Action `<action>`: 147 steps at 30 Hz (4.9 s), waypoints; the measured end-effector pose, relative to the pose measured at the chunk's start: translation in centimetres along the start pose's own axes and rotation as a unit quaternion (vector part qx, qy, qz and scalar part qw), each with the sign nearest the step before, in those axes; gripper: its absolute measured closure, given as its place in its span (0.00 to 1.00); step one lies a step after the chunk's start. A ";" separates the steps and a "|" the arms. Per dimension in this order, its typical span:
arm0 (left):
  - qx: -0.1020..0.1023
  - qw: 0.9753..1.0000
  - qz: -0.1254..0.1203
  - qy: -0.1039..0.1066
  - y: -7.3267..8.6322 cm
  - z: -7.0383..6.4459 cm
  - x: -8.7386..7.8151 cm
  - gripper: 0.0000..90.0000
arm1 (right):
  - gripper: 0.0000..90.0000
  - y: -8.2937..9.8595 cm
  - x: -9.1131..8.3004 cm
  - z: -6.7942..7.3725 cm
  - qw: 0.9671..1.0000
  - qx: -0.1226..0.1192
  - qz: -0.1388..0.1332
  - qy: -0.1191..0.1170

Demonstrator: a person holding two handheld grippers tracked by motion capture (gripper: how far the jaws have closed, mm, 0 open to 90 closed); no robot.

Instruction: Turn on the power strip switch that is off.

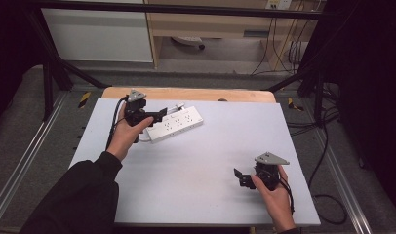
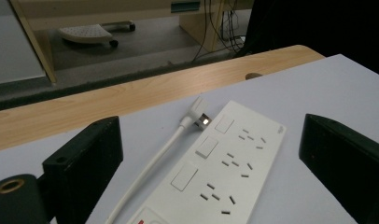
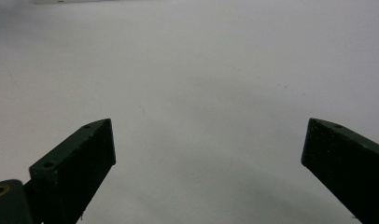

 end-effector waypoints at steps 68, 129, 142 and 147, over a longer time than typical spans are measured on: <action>-0.028 0.999 0.025 -0.008 1.3 0.7 5.8 0.07 | 0.04 0.0 -0.2 -0.2 1.000 0.008 -0.006 -0.002; -0.046 0.995 0.084 -0.002 3.4 -0.6 8.5 0.82 | 0.04 0.1 -0.2 -0.4 1.000 0.009 -0.005 0.000; -0.026 0.997 0.076 0.005 3.2 -0.8 8.7 1.00 | 0.04 0.1 -0.2 -0.4 1.000 0.011 -0.007 -0.002; -0.025 0.996 0.088 0.007 3.6 -0.6 9.0 1.00 | 0.04 0.1 -0.3 -0.4 1.000 0.011 -0.006 -0.003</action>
Point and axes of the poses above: each handheld gripper's, and its own axes: x roughly forward along the jaws, y roughly out of its underside, z roughly to its left, the point moved 3 cm from there along x, roughly forward along the jaws, and after that the axes turned 5 degrees about -x, right-handed, at the moved point
